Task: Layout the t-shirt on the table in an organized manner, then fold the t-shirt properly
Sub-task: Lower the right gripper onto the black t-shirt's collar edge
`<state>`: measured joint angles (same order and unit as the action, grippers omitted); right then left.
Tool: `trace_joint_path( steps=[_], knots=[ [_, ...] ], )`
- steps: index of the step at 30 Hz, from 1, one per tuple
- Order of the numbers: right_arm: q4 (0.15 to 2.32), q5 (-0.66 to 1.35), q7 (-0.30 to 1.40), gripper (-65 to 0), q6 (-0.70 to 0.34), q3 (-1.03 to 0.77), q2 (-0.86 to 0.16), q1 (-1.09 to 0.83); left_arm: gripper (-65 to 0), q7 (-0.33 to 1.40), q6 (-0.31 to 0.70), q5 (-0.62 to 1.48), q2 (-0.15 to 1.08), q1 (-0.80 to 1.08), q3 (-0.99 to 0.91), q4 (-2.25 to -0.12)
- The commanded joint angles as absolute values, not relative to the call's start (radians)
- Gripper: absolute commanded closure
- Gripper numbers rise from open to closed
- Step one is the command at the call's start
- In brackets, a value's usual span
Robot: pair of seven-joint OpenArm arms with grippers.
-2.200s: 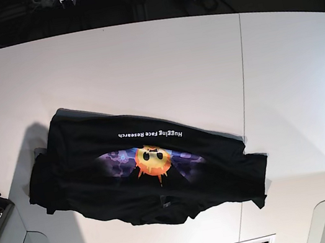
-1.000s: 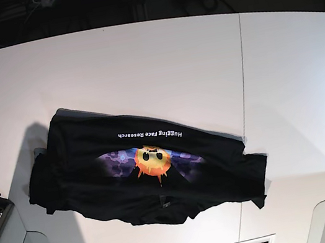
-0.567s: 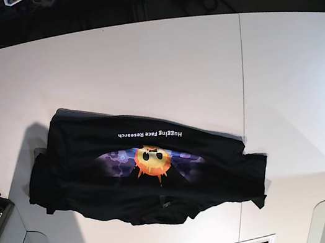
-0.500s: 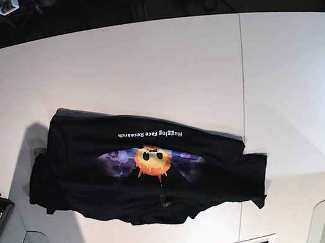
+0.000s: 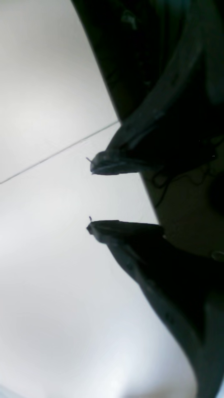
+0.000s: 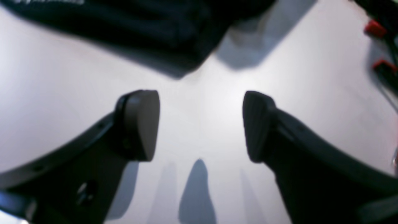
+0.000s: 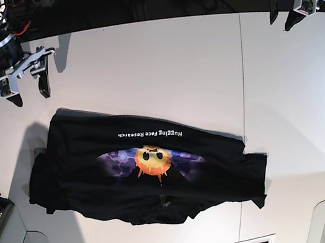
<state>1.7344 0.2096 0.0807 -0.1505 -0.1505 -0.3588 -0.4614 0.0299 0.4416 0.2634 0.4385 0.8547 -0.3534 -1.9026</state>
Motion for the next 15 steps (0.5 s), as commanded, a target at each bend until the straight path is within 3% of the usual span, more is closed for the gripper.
trace_joint_path(
  steps=[1,6,15],
  knots=[
    [1.714,0.21,0.06,-41.2,-0.141,-0.148,-0.367,-0.419,-27.4,0.013,0.44,0.277,0.449,0.852,-0.361,-1.916],
    [1.565,0.21,0.06,-41.2,-0.144,-0.093,-0.362,-0.26,-27.5,0.028,0.439,0.277,0.45,0.808,-0.349,-1.915],
    [1.491,0.161,0.061,-41.2,-0.141,-0.023,-0.313,-0.123,-27.5,0.039,0.438,0.27,0.469,0.657,-0.244,-1.832]
  ],
)
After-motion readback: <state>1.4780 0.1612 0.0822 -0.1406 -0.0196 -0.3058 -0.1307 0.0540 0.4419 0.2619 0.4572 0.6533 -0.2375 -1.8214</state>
